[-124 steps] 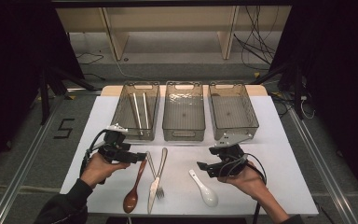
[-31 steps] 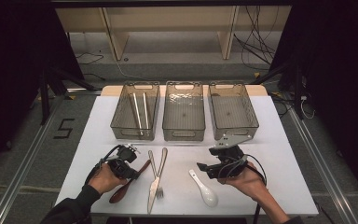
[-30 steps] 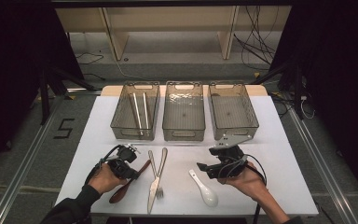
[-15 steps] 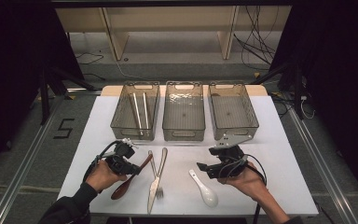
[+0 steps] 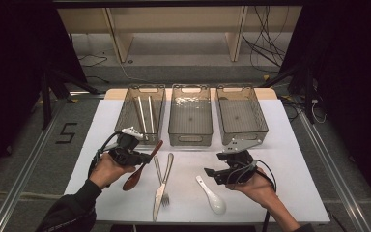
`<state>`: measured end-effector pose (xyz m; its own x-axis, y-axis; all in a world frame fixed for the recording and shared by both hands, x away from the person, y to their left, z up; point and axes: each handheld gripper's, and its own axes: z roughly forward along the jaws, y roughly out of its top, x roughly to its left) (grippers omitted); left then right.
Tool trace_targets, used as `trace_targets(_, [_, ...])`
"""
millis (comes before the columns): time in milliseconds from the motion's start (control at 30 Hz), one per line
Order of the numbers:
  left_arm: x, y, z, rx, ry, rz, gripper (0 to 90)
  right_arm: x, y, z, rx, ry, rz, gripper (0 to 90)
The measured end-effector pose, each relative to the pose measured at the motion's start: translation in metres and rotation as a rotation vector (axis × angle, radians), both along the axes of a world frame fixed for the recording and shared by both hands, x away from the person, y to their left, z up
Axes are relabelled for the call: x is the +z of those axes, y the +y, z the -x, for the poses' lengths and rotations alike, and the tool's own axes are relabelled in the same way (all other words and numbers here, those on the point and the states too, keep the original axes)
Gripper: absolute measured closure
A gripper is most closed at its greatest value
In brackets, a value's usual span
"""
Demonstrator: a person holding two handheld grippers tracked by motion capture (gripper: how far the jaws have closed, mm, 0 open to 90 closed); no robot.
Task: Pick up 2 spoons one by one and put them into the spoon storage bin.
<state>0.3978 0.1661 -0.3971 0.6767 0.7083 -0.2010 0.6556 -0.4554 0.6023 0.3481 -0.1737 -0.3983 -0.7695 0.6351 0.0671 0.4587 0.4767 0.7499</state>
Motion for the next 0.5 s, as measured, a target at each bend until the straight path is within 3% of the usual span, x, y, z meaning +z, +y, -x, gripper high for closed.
trace_targets(300, [0.023, -0.023, -0.021, -0.015, -0.068, 0.043, 84.0, 0.000, 0.000, 0.000, 0.000, 0.001, -0.003, 31.5])
trace_targets(500, [0.031, -0.035, -0.041, -0.013, -0.083, 0.073, 83.9, 0.000, -0.001, 0.000, -0.001, 0.001, -0.007, 31.5])
